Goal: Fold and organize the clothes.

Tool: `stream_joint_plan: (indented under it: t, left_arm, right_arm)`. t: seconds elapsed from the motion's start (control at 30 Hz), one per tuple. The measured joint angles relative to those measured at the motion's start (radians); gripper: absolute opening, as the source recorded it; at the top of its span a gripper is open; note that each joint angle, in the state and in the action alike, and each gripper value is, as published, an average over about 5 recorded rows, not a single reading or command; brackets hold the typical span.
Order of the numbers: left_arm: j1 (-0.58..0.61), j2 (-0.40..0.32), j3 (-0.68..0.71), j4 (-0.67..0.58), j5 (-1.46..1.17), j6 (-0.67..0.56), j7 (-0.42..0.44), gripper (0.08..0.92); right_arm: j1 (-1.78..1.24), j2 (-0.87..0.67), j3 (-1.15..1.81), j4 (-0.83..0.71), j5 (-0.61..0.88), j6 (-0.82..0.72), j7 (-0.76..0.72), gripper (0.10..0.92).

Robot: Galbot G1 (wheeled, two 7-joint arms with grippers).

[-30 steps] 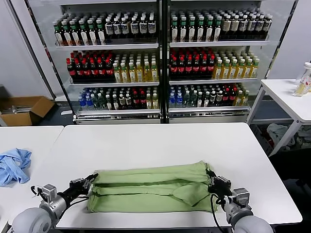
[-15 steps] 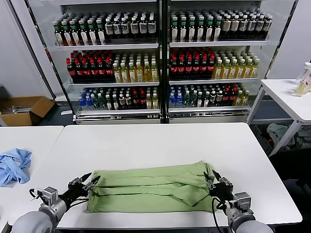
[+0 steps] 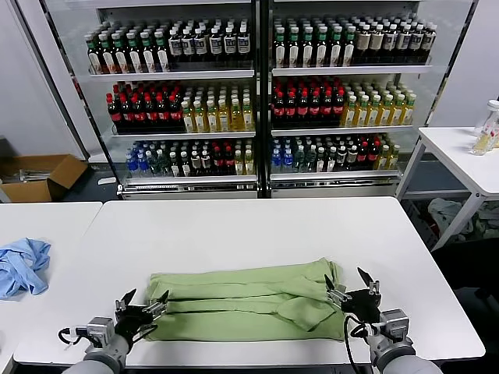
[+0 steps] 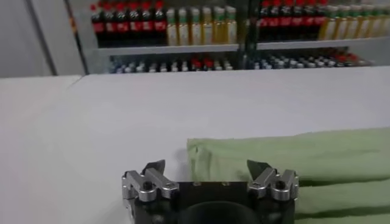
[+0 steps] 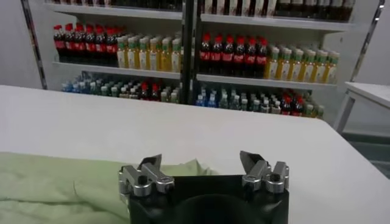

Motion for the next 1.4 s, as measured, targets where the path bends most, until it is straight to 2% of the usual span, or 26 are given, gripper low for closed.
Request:
stream_joint_plan:
  t: [0.1,0.2,0.5,0.9,1.0,1.2,1.4]
  left_arm:
    - [-0.008,-0.025,0.017,-0.002,-0.014,0.009,-0.044,0.807]
    - [-0.017,-0.042,0.029,0.0,-0.032,0.018,-0.082,0.741]
    - [-0.025,-0.067,0.052,-0.005,-0.064,0.036,-0.148,0.481]
    - [-0.038,-0.083,0.064,-0.008,-0.044,0.05,-0.164,0.137]
    - [-0.038,-0.077,0.054,-0.017,-0.02,0.058,-0.163,0.096]
    - [-0.026,-0.047,-0.006,-0.045,0.059,0.083,-0.149,0.094]
    - [-0.004,0.002,-0.138,-0.037,0.14,0.106,-0.125,0.094]
  right_arm:
    - [-0.001,0.001,0.0,-0.003,-0.009,0.003,0.0,0.823]
    - [-0.001,0.001,0.0,-0.007,-0.016,0.006,-0.001,0.823]
    - [0.002,0.006,-0.004,-0.017,-0.03,0.009,0.0,0.823]
    - [0.002,0.005,-0.002,-0.016,-0.042,0.01,-0.001,0.823]
    - [0.004,0.003,0.0,-0.013,-0.043,0.01,-0.001,0.823]
    - [0.013,-0.002,0.004,-0.009,-0.044,0.011,-0.001,0.823]
    - [0.024,-0.005,0.003,-0.009,-0.044,0.012,-0.002,0.823]
